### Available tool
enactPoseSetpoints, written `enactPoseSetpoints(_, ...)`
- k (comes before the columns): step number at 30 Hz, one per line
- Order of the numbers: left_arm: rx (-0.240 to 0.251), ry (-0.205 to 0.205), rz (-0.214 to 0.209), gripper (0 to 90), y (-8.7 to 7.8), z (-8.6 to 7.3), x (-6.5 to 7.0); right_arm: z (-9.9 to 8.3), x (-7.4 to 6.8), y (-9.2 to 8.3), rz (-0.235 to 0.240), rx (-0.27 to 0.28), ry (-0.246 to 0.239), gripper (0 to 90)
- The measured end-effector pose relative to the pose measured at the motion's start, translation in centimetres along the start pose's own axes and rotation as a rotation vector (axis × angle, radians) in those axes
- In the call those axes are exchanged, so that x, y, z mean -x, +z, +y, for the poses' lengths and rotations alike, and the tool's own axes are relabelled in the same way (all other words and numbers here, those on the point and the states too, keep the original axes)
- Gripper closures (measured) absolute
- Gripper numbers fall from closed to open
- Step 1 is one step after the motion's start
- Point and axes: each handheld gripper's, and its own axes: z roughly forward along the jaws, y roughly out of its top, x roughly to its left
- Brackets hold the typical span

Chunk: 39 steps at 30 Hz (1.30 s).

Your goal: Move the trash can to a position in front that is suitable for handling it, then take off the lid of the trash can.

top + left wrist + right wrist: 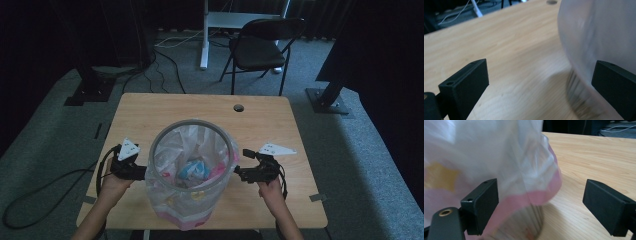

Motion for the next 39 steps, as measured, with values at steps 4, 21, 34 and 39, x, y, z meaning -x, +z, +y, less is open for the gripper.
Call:
enactPoseSetpoints(4,-0.029,-0.059,0.02,1.0,0.2,-2.5,-1.1,-0.8,0.9,-0.7,-0.019,-0.023,-0.005,13.3)
enactPoseSetpoints(21,-0.059,-0.106,-0.02,1.0,-0.7,-10.0,-0.7,-4.2,3.4,-4.1,-0.132,-0.078,0.055,12.5)
enactPoseSetpoints(34,-0.057,-0.084,-0.051,1.0,-0.5,-11.1,-0.4,-0.5,1.7,-6.2,-0.024,-0.006,0.0,14.6)
enactPoseSetpoints(39,-0.056,-0.084,-0.054,1.0,-0.5,-11.1,-0.4,1.4,0.9,-6.7,0.021,0.019,-0.032,13.1)
